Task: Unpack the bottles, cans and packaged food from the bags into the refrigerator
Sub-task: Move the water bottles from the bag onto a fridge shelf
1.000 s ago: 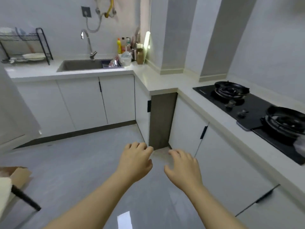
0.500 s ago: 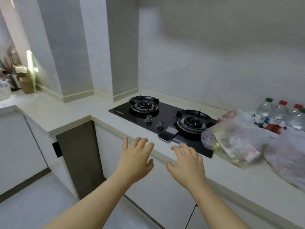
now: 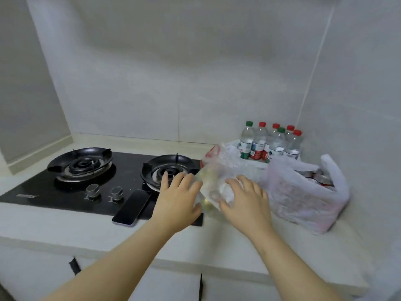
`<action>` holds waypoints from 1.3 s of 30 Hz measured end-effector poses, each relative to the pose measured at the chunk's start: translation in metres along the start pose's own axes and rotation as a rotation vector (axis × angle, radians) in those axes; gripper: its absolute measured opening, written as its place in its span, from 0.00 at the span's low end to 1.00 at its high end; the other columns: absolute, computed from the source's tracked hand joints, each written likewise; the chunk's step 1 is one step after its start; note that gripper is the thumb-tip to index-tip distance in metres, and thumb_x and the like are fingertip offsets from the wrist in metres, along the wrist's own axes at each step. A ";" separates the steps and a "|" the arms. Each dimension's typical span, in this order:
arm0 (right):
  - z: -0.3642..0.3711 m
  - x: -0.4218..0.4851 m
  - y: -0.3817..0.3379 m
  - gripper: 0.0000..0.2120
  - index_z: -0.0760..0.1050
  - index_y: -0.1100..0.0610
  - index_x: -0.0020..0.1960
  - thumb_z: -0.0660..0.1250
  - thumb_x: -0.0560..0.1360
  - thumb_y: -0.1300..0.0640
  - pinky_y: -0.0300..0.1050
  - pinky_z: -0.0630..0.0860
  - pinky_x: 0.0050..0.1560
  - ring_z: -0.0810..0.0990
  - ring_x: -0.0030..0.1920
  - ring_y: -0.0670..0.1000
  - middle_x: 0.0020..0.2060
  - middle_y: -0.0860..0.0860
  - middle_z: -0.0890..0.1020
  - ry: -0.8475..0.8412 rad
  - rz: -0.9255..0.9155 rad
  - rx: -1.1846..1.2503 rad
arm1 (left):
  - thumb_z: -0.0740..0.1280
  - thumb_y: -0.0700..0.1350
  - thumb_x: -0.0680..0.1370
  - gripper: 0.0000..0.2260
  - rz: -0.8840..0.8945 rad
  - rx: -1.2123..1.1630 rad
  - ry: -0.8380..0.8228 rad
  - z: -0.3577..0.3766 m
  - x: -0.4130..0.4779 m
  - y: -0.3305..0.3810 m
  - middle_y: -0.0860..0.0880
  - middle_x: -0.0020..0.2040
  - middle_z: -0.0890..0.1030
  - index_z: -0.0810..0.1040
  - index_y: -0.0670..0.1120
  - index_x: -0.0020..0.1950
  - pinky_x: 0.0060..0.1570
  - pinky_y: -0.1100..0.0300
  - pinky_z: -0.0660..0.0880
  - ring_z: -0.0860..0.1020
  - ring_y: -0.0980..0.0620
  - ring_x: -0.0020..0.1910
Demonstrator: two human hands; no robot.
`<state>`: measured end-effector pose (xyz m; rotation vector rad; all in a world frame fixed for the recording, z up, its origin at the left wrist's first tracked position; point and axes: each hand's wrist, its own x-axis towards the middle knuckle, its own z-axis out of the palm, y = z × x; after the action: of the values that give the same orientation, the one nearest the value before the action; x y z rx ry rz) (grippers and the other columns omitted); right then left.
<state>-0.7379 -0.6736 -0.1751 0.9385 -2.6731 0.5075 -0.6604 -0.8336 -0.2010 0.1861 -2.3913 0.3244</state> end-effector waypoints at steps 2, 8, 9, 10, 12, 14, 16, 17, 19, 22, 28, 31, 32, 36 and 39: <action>-0.001 0.024 0.025 0.25 0.62 0.45 0.71 0.58 0.75 0.43 0.45 0.54 0.68 0.57 0.72 0.50 0.73 0.46 0.60 0.003 0.022 -0.019 | 0.76 0.51 0.60 0.21 0.019 0.004 0.007 0.020 0.031 0.011 0.47 0.51 0.81 0.79 0.47 0.50 0.54 0.34 0.72 0.80 0.44 0.53; -0.011 0.098 0.095 0.26 0.60 0.45 0.72 0.58 0.75 0.43 0.46 0.53 0.69 0.56 0.73 0.50 0.73 0.47 0.59 0.029 0.023 -0.028 | 0.76 0.52 0.60 0.21 0.007 -0.014 0.005 0.076 0.122 0.047 0.47 0.53 0.81 0.79 0.48 0.49 0.53 0.34 0.71 0.79 0.44 0.55; -0.013 0.109 0.106 0.26 0.60 0.46 0.72 0.58 0.75 0.44 0.46 0.53 0.69 0.56 0.72 0.50 0.73 0.47 0.60 0.042 0.027 -0.028 | 0.76 0.52 0.60 0.21 0.005 -0.021 0.005 0.084 0.136 0.053 0.47 0.53 0.80 0.79 0.48 0.49 0.53 0.34 0.71 0.79 0.43 0.55; -0.014 0.119 0.117 0.26 0.61 0.46 0.72 0.58 0.75 0.44 0.46 0.54 0.69 0.57 0.72 0.50 0.73 0.47 0.61 0.055 0.031 -0.028 | 0.76 0.52 0.60 0.21 0.005 -0.028 0.005 0.092 0.149 0.059 0.47 0.53 0.80 0.79 0.47 0.50 0.54 0.34 0.71 0.79 0.43 0.55; -0.015 0.135 0.135 0.26 0.62 0.46 0.71 0.59 0.75 0.44 0.47 0.55 0.69 0.58 0.72 0.50 0.72 0.47 0.62 0.068 0.034 -0.026 | 0.74 0.53 0.61 0.21 0.003 -0.039 0.006 0.106 0.171 0.068 0.47 0.52 0.80 0.79 0.47 0.51 0.53 0.34 0.71 0.80 0.43 0.53; -0.013 0.151 0.153 0.26 0.61 0.46 0.72 0.58 0.75 0.43 0.47 0.55 0.69 0.58 0.72 0.50 0.72 0.46 0.61 0.059 0.039 -0.036 | 0.72 0.53 0.62 0.21 0.006 -0.055 0.011 0.118 0.189 0.078 0.47 0.52 0.81 0.79 0.47 0.52 0.53 0.34 0.72 0.80 0.43 0.53; -0.011 0.164 0.168 0.25 0.61 0.46 0.71 0.58 0.75 0.43 0.47 0.54 0.70 0.58 0.72 0.50 0.72 0.46 0.61 0.050 0.044 -0.036 | 0.73 0.52 0.61 0.21 0.011 -0.061 0.008 0.129 0.204 0.086 0.46 0.53 0.81 0.80 0.47 0.52 0.52 0.34 0.72 0.80 0.43 0.53; -0.009 0.170 0.174 0.25 0.62 0.46 0.71 0.58 0.75 0.44 0.46 0.55 0.69 0.58 0.71 0.50 0.71 0.45 0.62 0.051 0.046 -0.031 | 0.72 0.53 0.62 0.20 0.014 -0.062 0.008 0.134 0.210 0.089 0.46 0.52 0.81 0.80 0.47 0.51 0.52 0.35 0.72 0.80 0.43 0.53; -0.006 0.181 0.183 0.24 0.63 0.46 0.70 0.59 0.75 0.44 0.46 0.55 0.68 0.59 0.70 0.50 0.70 0.45 0.63 0.047 0.054 -0.021 | 0.69 0.53 0.62 0.20 0.018 -0.075 -0.005 0.144 0.221 0.093 0.46 0.52 0.81 0.80 0.47 0.51 0.51 0.35 0.73 0.80 0.42 0.52; -0.002 0.196 0.195 0.24 0.63 0.46 0.70 0.59 0.75 0.45 0.46 0.55 0.68 0.59 0.71 0.50 0.71 0.46 0.63 0.040 0.084 -0.016 | 0.73 0.53 0.60 0.21 0.027 -0.086 -0.042 0.159 0.238 0.097 0.47 0.52 0.81 0.80 0.48 0.50 0.50 0.35 0.74 0.81 0.43 0.52; 0.003 0.225 0.222 0.23 0.65 0.46 0.69 0.60 0.75 0.44 0.47 0.57 0.68 0.61 0.70 0.51 0.70 0.46 0.65 0.029 0.148 -0.024 | 0.76 0.51 0.58 0.22 0.032 -0.172 -0.064 0.183 0.273 0.107 0.47 0.51 0.81 0.80 0.48 0.50 0.50 0.36 0.73 0.81 0.44 0.50; 0.002 0.240 0.239 0.24 0.63 0.46 0.70 0.59 0.75 0.43 0.48 0.57 0.69 0.61 0.71 0.51 0.71 0.46 0.64 0.024 0.196 -0.048 | 0.74 0.50 0.61 0.21 0.038 -0.227 -0.092 0.196 0.291 0.114 0.46 0.52 0.81 0.80 0.47 0.52 0.51 0.38 0.74 0.80 0.43 0.51; 0.003 0.245 0.244 0.24 0.63 0.46 0.70 0.60 0.75 0.44 0.48 0.58 0.69 0.61 0.70 0.51 0.71 0.47 0.64 0.023 0.211 -0.048 | 0.73 0.50 0.63 0.20 0.036 -0.256 -0.100 0.200 0.297 0.116 0.45 0.53 0.80 0.79 0.47 0.53 0.53 0.38 0.73 0.79 0.42 0.53; 0.005 0.266 0.264 0.24 0.65 0.47 0.69 0.61 0.74 0.46 0.48 0.59 0.68 0.62 0.70 0.51 0.70 0.47 0.65 0.055 0.261 0.006 | 0.62 0.50 0.75 0.21 0.047 -0.333 -0.219 0.216 0.329 0.131 0.48 0.69 0.68 0.68 0.49 0.68 0.67 0.48 0.59 0.64 0.46 0.69; 0.007 0.285 0.279 0.24 0.64 0.48 0.70 0.62 0.74 0.48 0.49 0.59 0.68 0.62 0.70 0.53 0.71 0.49 0.64 0.064 0.309 0.017 | 0.59 0.49 0.78 0.23 0.079 -0.339 -0.307 0.231 0.355 0.145 0.49 0.73 0.62 0.61 0.50 0.73 0.69 0.50 0.58 0.58 0.48 0.72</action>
<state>-1.1329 -0.6292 -0.1464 0.5024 -2.7706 0.6136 -1.1016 -0.7762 -0.1556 -0.0173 -2.7169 -0.0849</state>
